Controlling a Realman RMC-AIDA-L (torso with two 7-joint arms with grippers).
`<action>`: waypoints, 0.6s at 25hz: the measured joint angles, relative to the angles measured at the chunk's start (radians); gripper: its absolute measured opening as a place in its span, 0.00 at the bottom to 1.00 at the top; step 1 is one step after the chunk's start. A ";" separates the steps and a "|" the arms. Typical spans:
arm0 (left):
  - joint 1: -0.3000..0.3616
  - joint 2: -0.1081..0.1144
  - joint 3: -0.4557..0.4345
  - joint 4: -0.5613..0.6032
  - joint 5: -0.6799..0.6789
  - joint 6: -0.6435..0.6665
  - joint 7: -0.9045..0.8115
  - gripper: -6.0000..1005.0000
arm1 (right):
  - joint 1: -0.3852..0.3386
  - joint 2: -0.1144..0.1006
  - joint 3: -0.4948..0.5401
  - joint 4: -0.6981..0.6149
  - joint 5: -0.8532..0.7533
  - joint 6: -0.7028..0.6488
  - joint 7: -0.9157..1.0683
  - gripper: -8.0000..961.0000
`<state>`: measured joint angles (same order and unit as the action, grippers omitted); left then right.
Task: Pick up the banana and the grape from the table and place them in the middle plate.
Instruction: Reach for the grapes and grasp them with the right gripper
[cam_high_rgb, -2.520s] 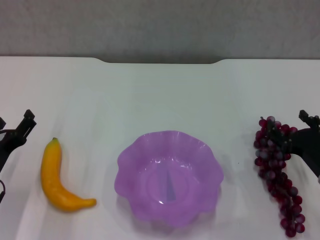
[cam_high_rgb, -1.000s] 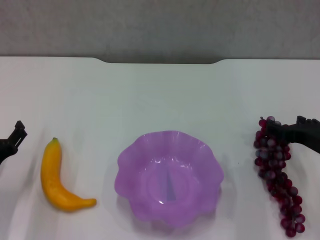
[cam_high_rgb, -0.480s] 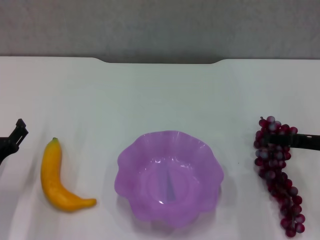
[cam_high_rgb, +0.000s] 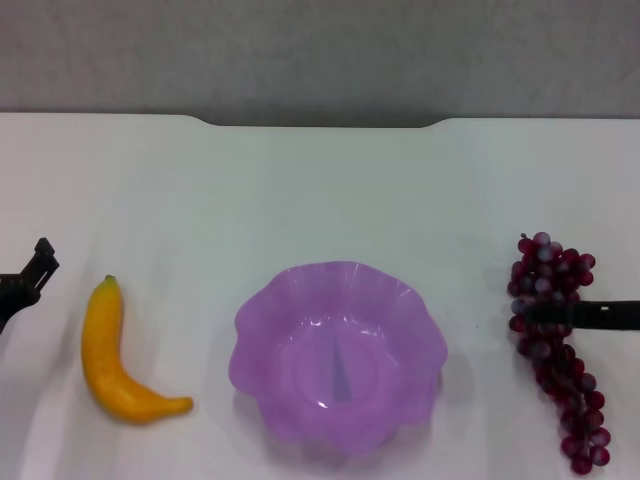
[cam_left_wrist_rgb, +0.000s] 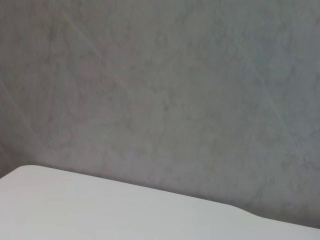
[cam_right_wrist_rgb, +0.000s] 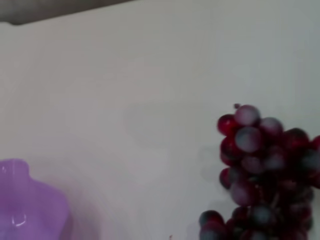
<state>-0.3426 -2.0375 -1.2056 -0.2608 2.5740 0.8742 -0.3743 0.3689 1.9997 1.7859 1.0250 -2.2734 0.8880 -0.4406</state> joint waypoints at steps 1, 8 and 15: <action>-0.001 0.000 0.000 0.000 0.000 0.000 0.000 0.89 | 0.007 0.000 -0.005 -0.010 0.000 -0.002 0.000 0.93; -0.007 -0.002 0.005 0.000 0.001 0.000 0.000 0.89 | 0.041 0.001 -0.008 -0.085 0.000 -0.011 -0.013 0.93; -0.007 -0.003 0.008 0.000 0.000 -0.002 0.000 0.89 | 0.069 0.002 -0.022 -0.150 0.009 -0.056 -0.037 0.93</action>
<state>-0.3500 -2.0402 -1.1979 -0.2607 2.5744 0.8718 -0.3742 0.4382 2.0019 1.7641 0.8754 -2.2643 0.8320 -0.4778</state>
